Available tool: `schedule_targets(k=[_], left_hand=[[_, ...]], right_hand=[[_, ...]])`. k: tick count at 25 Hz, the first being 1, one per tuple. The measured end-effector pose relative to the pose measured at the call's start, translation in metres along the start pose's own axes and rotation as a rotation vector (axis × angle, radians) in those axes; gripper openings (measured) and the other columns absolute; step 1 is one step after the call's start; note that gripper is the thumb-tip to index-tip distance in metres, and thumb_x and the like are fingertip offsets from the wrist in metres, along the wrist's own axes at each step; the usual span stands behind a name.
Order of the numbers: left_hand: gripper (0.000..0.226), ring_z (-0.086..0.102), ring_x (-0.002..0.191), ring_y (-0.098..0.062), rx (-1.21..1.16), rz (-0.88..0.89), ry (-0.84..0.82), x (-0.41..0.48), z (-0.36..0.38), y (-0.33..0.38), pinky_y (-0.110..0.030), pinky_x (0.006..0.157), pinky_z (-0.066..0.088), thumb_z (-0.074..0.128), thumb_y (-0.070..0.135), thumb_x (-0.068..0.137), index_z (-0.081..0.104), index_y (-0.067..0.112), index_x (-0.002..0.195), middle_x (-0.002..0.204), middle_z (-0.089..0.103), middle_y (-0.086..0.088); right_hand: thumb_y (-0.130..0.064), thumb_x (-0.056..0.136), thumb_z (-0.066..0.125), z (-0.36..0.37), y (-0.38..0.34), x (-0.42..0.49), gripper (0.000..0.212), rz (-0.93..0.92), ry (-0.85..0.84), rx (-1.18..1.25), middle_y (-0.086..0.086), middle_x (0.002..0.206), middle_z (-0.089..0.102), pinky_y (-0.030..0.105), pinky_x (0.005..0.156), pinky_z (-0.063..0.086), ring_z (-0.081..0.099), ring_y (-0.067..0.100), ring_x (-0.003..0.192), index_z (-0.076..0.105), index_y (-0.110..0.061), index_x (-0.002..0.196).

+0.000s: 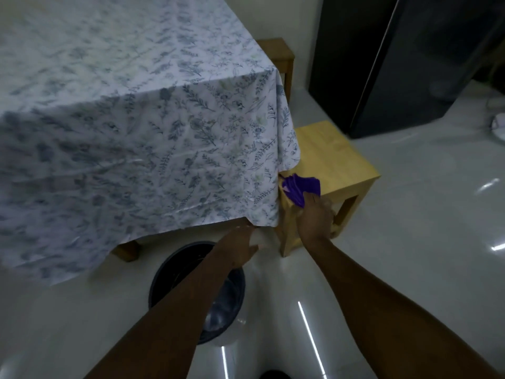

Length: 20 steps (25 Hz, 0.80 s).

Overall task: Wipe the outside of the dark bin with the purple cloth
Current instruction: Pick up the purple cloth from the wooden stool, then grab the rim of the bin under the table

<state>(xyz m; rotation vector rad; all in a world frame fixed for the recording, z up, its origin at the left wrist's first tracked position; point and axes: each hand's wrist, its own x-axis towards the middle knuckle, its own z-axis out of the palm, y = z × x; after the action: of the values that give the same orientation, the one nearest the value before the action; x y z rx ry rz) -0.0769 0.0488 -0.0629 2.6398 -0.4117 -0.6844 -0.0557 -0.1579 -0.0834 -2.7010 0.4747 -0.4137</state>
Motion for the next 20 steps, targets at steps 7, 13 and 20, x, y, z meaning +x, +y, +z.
schedule_targets(k=[7, 13, 20], left_hand=[[0.060, 0.044, 0.132, -0.030, 0.006, -0.123, 0.002, -0.067, 0.016, -0.031, -0.038, 0.108, 0.037, 0.047, 0.039, 0.097, 0.032, 0.007, 0.146, 0.147, 0.044, -0.014], [0.056, 0.044, 0.132, -0.030, -0.010, -0.180, -0.129, -0.064, 0.094, -0.087, -0.037, 0.109, 0.036, 0.052, 0.037, 0.094, 0.041, 0.008, 0.141, 0.145, 0.047, -0.014], [0.059, 0.051, 0.124, -0.031, -0.195, -0.226, -0.226, -0.038, 0.178, -0.116, -0.036, 0.102, 0.042, 0.054, 0.038, 0.093, 0.039, 0.009, 0.142, 0.139, 0.052, -0.015]], right_hand=[[-0.004, 0.083, 0.060, 0.013, -0.046, -0.110, 0.045, 0.112, -0.057, 0.391, 0.017, 0.123, 0.062, 0.042, 0.090, 0.049, 0.052, 0.036, 0.114, 0.055, -0.005, 0.128], [-0.005, 0.084, 0.052, 0.075, -0.045, -0.163, 0.036, 0.323, -0.264, 0.621, 0.019, 0.112, 0.066, 0.033, 0.076, 0.048, 0.062, 0.032, 0.099, 0.059, -0.004, 0.120], [-0.005, 0.089, 0.051, 0.129, -0.024, -0.185, 0.032, 0.435, -0.422, 0.634, 0.012, 0.105, 0.064, 0.026, 0.070, 0.046, 0.060, 0.020, 0.087, 0.056, -0.006, 0.120]])
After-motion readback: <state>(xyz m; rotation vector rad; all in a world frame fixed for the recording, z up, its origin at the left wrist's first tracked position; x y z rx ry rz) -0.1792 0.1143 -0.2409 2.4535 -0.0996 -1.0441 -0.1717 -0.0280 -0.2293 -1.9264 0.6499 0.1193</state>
